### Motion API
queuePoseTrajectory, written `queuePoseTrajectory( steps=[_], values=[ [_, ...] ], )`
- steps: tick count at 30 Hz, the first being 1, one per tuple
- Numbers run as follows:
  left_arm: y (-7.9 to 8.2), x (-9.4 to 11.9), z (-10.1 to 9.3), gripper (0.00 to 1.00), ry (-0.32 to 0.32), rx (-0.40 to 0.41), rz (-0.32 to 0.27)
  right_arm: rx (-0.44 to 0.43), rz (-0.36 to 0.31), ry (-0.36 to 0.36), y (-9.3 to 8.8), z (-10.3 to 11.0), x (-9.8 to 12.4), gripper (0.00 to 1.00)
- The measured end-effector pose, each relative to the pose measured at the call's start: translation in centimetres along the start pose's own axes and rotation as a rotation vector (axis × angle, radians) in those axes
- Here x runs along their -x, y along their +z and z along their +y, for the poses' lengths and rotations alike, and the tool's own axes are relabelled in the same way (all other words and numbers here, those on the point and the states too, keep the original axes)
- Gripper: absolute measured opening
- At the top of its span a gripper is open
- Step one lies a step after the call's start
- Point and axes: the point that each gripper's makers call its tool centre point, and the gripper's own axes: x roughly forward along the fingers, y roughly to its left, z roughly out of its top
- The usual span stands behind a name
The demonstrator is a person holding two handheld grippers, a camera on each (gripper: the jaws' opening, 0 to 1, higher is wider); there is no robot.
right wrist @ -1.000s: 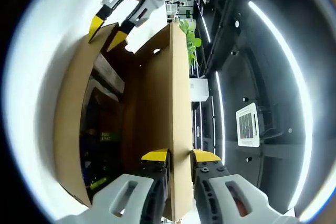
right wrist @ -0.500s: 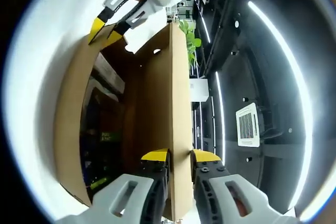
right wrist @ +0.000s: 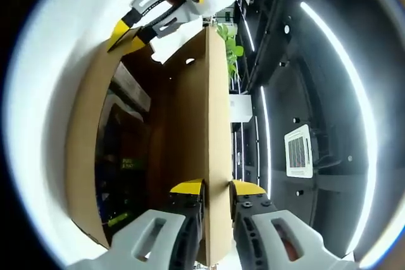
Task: Operate the shoe box by opening the lid, removing the specified soft item, and placing it in the target area until the item is outside and the box remains undamaged.
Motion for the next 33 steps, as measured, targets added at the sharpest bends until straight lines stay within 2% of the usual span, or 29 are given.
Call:
queuePoseTrajectory(
  steps=[6,11,14,16,19,22,26,33],
  values=[
    [0.0,-0.1,-0.1,0.07,-0.037,0.024,0.007,0.0,0.001,0.013,-0.1,0.1,-0.2,0.14],
    [0.1,-0.2,-0.3,0.06,-0.065,-0.006,0.024,0.009,0.021,0.009,-0.1,-0.1,-0.4,0.14],
    [0.1,-0.2,-0.3,0.06,-0.082,-0.007,0.017,0.012,0.028,0.007,-0.2,-0.1,-0.5,0.14],
    [0.0,-0.2,-0.4,0.06,-0.092,0.021,0.007,0.015,0.033,0.007,-0.2,-0.1,-0.5,0.14],
    [0.1,-0.2,-0.5,0.06,-0.095,0.019,-0.005,0.031,0.042,-0.001,-0.2,-0.1,-0.6,0.13],
    [0.0,-0.2,-0.5,0.05,-0.105,-0.002,0.008,0.028,0.048,-0.01,-0.2,-0.4,-0.8,0.13],
    [-0.1,-0.3,-0.5,0.05,-0.119,0.043,-0.007,0.021,0.058,-0.016,-0.3,-0.8,-1.2,0.12],
    [-0.1,-0.6,-0.6,0.04,-0.129,0.061,-0.003,0.007,0.071,-0.005,-0.5,-1.2,-1.6,0.11]
  ],
)
